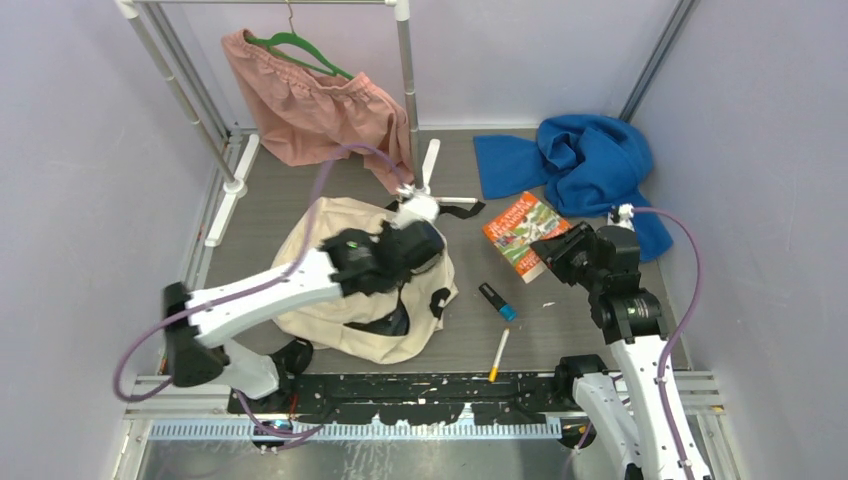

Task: Pack the student bag
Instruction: Place the book in the student bag.

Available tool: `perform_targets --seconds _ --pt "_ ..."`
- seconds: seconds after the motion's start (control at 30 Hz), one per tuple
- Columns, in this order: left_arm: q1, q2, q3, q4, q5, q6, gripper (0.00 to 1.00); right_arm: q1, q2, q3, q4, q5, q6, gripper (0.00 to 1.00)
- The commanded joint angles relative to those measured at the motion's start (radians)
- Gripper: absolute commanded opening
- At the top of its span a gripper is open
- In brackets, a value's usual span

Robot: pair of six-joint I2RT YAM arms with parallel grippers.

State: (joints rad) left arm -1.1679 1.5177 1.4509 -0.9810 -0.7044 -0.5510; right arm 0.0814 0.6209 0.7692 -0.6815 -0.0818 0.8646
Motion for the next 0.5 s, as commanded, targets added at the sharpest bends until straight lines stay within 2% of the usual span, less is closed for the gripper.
perform_targets --seconds 0.0,0.1,0.2,0.27,0.47 --pt "0.183 -0.233 -0.045 0.107 0.221 0.002 0.00 0.001 -0.019 0.017 0.389 -0.334 0.007 0.01" --pt "0.313 -0.361 -0.122 0.220 0.423 -0.007 0.00 0.010 0.016 0.032 0.424 -0.460 0.025 0.01" --pt "0.371 -0.444 -0.148 0.271 0.520 -0.006 0.00 0.061 0.034 -0.010 0.550 -0.555 0.125 0.01" --pt "0.384 -0.466 -0.141 0.264 0.537 -0.004 0.00 0.163 0.039 -0.049 0.603 -0.524 0.157 0.01" --pt "0.390 -0.480 -0.135 0.274 0.573 -0.031 0.00 0.501 0.138 -0.061 0.618 -0.326 0.082 0.01"
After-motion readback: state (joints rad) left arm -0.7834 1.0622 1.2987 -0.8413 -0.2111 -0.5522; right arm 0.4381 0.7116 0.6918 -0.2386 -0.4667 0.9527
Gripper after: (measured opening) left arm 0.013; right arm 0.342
